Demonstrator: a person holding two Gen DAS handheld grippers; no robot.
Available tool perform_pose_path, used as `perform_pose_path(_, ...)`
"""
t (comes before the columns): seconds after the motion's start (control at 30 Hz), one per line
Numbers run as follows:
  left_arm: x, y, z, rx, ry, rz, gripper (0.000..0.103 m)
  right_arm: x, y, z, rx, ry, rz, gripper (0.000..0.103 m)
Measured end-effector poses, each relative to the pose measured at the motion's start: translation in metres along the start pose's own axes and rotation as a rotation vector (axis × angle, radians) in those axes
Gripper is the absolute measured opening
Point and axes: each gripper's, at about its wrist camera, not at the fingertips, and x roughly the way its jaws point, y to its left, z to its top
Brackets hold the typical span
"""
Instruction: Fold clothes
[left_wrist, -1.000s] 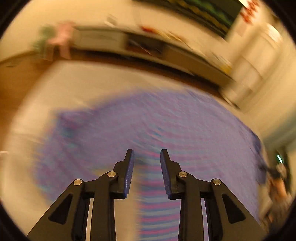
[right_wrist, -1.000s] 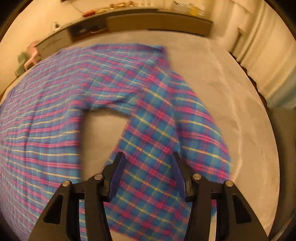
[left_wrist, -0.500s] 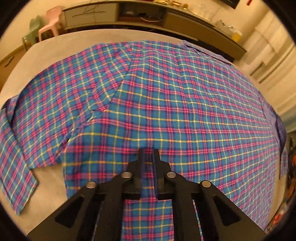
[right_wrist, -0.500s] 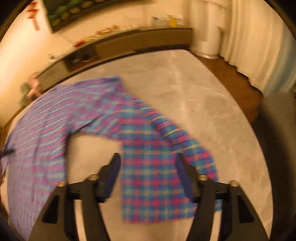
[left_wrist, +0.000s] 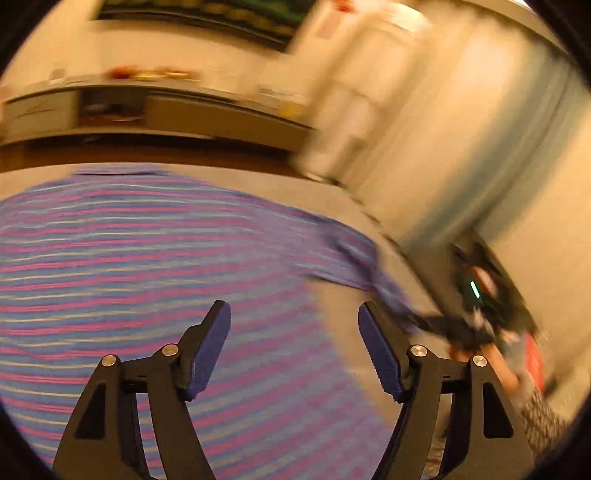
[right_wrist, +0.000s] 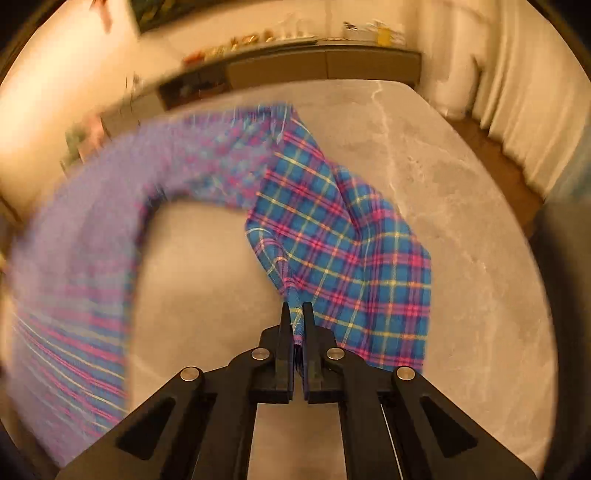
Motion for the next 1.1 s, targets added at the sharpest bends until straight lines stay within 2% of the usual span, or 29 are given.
perform_pose_path(0.03, 0.018, -0.021, -0.003, -0.007, 0.021, -0.074, 0.074, -0.009, 0.003, 0.002, 0.012, -0.018, 0.038, 0.003)
perform_pose_path(0.1, 0.045, -0.046, -0.004, -0.081, 0.057, -0.194, 0.074, -0.025, 0.018, 0.002, -0.009, -0.044, 0.089, 0.003)
perform_pose_path(0.17, 0.075, -0.061, 0.000, -0.162, 0.089, -0.275, 0.076, -0.038, 0.039, -0.003, -0.069, -0.055, 0.122, 0.003)
perform_pose_path(0.23, 0.100, -0.068, 0.004, -0.190, 0.118, -0.298, 0.077, -0.042, 0.057, -0.014, -0.104, -0.054, 0.156, 0.003)
perform_pose_path(0.4, 0.154, -0.087, -0.002, -0.190, 0.207, -0.287, 0.078, -0.039, 0.086, -0.039, -0.105, -0.049, 0.287, 0.003)
perform_pose_path(0.53, 0.170, -0.086, -0.009, -0.189, 0.232, -0.323, 0.075, -0.028, 0.097, -0.047, -0.051, -0.032, 0.387, 0.003)
perform_pose_path(0.57, 0.172, -0.084, -0.010, -0.192, 0.232, -0.332, 0.068, -0.025, 0.100, -0.047, -0.040, -0.029, 0.405, 0.003)
perform_pose_path(0.6, 0.172, -0.078, -0.010, -0.210, 0.241, -0.328, 0.045, -0.023, 0.103, -0.047, -0.031, -0.026, 0.418, 0.003)
perform_pose_path(0.63, 0.172, -0.072, -0.009, -0.229, 0.250, -0.324, 0.014, -0.022, 0.106, -0.047, -0.032, -0.028, 0.425, 0.004)
perform_pose_path(0.67, 0.172, -0.066, -0.009, -0.248, 0.260, -0.320, 0.004, -0.021, 0.110, -0.047, -0.037, -0.032, 0.429, 0.005)
perform_pose_path(0.73, 0.165, -0.057, -0.002, -0.247, 0.258, -0.289, 0.005, -0.020, 0.118, -0.047, -0.051, -0.047, 0.435, 0.010)
perform_pose_path(0.77, 0.162, -0.052, 0.002, -0.247, 0.257, -0.273, 0.005, -0.023, 0.118, -0.047, -0.054, -0.059, 0.437, 0.017)
perform_pose_path(0.8, 0.157, -0.048, 0.003, -0.241, 0.256, -0.266, 0.005, -0.027, 0.117, -0.048, -0.054, -0.071, 0.441, 0.037)
perform_pose_path(0.83, 0.152, -0.044, 0.005, -0.235, 0.254, -0.259, 0.005, -0.031, 0.116, -0.049, -0.054, -0.082, 0.445, 0.050)
perform_pose_path(0.93, 0.141, -0.012, 0.014, -0.253, 0.260, -0.215, 0.005, -0.037, 0.103, -0.052, -0.032, -0.103, 0.428, 0.051)
perform_pose_path(1.07, 0.129, 0.045, 0.017, -0.310, 0.262, -0.157, 0.006, -0.022, 0.088, -0.059, 0.011, -0.052, 0.371, 0.051)
perform_pose_path(1.1, 0.128, 0.062, 0.015, -0.333, 0.264, -0.142, 0.009, -0.017, 0.096, -0.061, -0.024, -0.044, 0.353, 0.051)
